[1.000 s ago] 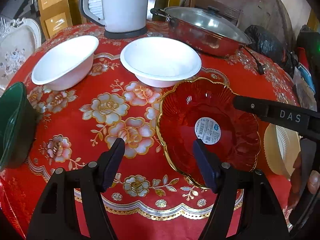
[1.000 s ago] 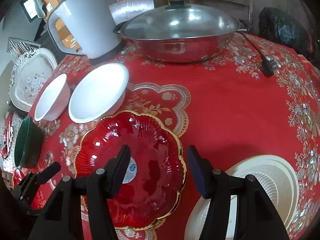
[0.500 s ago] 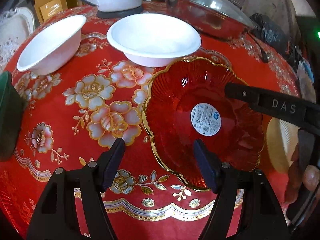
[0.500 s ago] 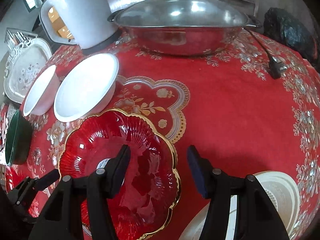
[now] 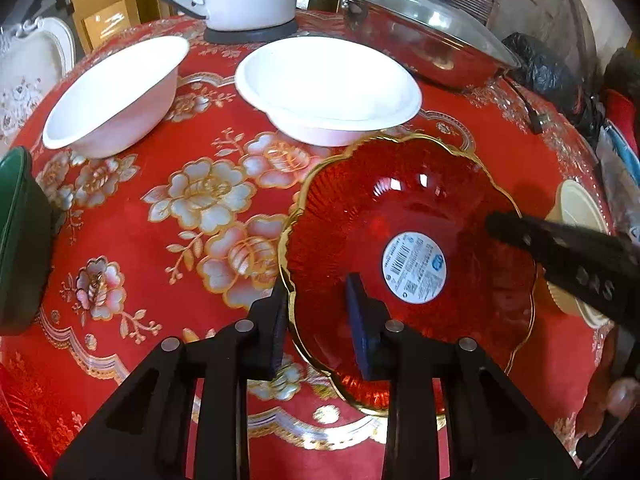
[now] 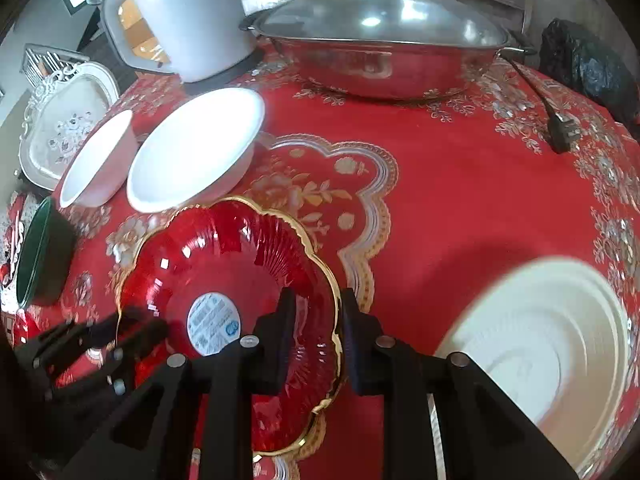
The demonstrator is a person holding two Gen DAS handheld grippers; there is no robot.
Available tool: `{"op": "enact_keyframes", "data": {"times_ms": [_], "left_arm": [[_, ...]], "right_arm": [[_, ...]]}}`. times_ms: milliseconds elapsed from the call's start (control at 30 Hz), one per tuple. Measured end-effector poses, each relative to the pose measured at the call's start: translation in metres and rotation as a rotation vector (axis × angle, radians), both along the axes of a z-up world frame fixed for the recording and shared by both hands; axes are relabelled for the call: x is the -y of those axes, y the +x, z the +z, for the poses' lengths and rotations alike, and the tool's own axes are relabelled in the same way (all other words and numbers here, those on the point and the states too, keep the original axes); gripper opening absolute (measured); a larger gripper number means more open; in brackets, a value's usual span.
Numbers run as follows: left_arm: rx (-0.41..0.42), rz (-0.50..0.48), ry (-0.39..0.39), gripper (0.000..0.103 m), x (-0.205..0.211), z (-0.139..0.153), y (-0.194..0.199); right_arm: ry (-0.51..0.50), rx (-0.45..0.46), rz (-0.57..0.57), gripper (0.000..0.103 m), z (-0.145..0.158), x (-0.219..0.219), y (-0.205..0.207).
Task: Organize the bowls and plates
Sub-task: 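Grasp the small red plate's rim with both grippers, then carry the small red plate with both grippers over the large red plate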
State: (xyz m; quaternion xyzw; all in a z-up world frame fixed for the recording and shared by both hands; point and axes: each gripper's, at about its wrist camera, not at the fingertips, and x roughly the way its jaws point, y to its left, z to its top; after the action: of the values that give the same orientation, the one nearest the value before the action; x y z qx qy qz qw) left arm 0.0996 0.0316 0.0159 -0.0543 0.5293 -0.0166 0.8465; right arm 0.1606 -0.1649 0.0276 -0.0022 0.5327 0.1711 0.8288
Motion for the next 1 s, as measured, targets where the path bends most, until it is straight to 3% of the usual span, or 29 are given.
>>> {"op": "enact_keyframes", "data": {"times_ms": [400, 1000], "left_arm": [[0.015, -0.033, 0.004, 0.023, -0.022, 0.014, -0.039], [0.081, 0.046, 0.005, 0.023, -0.082, 0.049, -0.105]], "right_arm": [[0.151, 0.026, -0.031, 0.017, 0.000, 0.011, -0.066], [0.167, 0.075, 0.068, 0.017, 0.029, -0.043, -0.112]]}}
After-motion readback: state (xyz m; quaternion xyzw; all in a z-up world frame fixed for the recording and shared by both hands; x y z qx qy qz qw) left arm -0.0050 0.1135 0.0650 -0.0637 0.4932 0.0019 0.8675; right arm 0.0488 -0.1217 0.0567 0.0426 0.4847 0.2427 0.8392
